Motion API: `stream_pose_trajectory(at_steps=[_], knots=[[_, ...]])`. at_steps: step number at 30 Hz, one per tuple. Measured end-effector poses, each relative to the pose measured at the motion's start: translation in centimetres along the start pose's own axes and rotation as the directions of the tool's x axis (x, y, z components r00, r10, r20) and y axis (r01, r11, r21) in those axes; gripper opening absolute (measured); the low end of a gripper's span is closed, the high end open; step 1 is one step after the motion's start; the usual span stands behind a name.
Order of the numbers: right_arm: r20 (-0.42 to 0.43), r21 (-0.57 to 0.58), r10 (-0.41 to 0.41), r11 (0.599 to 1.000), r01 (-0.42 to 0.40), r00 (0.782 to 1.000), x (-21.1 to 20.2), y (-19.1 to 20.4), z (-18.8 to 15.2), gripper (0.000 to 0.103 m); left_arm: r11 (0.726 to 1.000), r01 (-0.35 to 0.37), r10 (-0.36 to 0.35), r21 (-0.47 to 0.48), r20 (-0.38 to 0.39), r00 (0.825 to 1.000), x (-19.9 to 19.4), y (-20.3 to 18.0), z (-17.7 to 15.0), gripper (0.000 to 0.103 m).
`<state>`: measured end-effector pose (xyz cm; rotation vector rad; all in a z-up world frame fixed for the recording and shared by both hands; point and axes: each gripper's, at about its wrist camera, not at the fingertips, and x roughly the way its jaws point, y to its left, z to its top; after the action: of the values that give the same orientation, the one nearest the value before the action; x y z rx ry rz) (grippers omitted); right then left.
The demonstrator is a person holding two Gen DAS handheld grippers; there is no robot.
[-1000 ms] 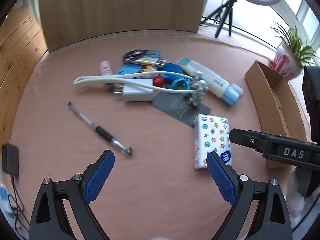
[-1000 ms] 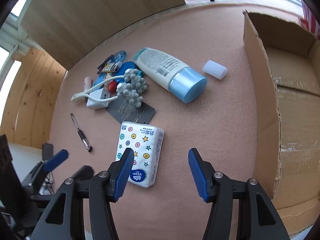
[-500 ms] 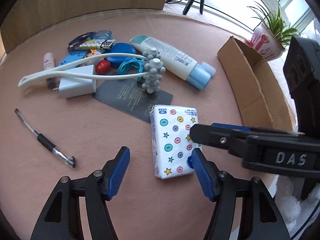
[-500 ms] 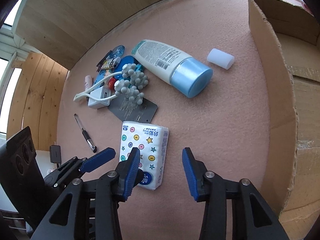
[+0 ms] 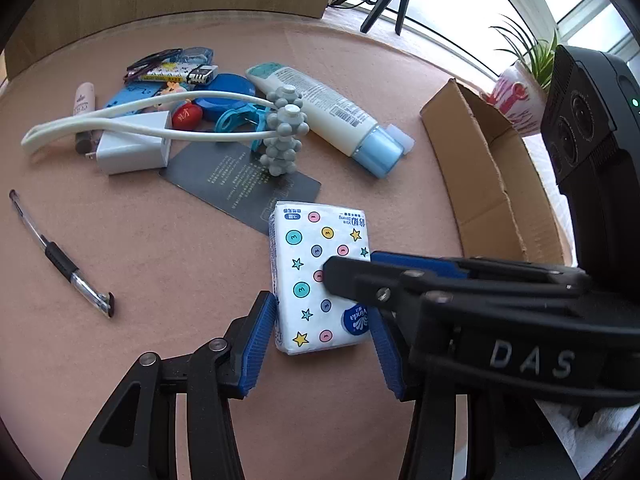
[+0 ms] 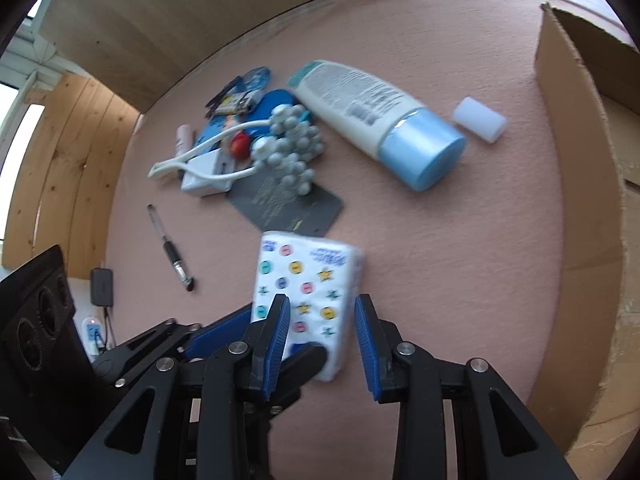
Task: Organize objects
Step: 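Carry the tissue pack into the cardboard box and open the right gripper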
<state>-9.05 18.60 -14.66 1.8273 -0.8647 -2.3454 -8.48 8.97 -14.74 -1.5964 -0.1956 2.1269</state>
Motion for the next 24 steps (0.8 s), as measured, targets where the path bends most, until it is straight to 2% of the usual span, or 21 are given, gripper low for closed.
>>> stream_pose_trajectory(at_steps=[3, 7, 12, 18, 24], knots=[[0.017, -0.03, -0.037, 0.999, 0.038, 0.999, -0.2, 0.6, -0.3, 0.031, 0.999, -0.019, 0.019, 0.026, 0.02, 1.0, -0.6, -0.8, -0.4, 0.051], [0.021, -0.014, -0.018, 1.0, 0.018, 1.0, -1.1, 0.3, -0.4, 0.031, 0.999, -0.027, 0.025, 0.03, 0.043, 0.999, -1.6, -1.8, -0.5, 0.049], [0.078, -0.048, -0.009, 0.999, 0.013, 0.997, -4.4, 0.2, -0.4, 0.031, 0.998, -0.032, 0.027, 0.053, 0.1, 0.995, -3.7, -4.1, 0.0, 0.049], [0.158, -0.025, -0.013, 1.0, 0.017, 0.987, -9.2, -2.1, -0.6, 0.031, 0.993, -0.021, 0.002, 0.117, 0.157, 0.988, -4.8, -9.2, 1.1, 0.049], [0.222, 0.027, -0.063, 0.998, 0.058, 0.973, -13.1, -5.7, -1.3, 0.031, 0.982, 0.025, -0.055, 0.188, 0.153, 0.987, -3.2, -14.4, 2.6, 0.049]])
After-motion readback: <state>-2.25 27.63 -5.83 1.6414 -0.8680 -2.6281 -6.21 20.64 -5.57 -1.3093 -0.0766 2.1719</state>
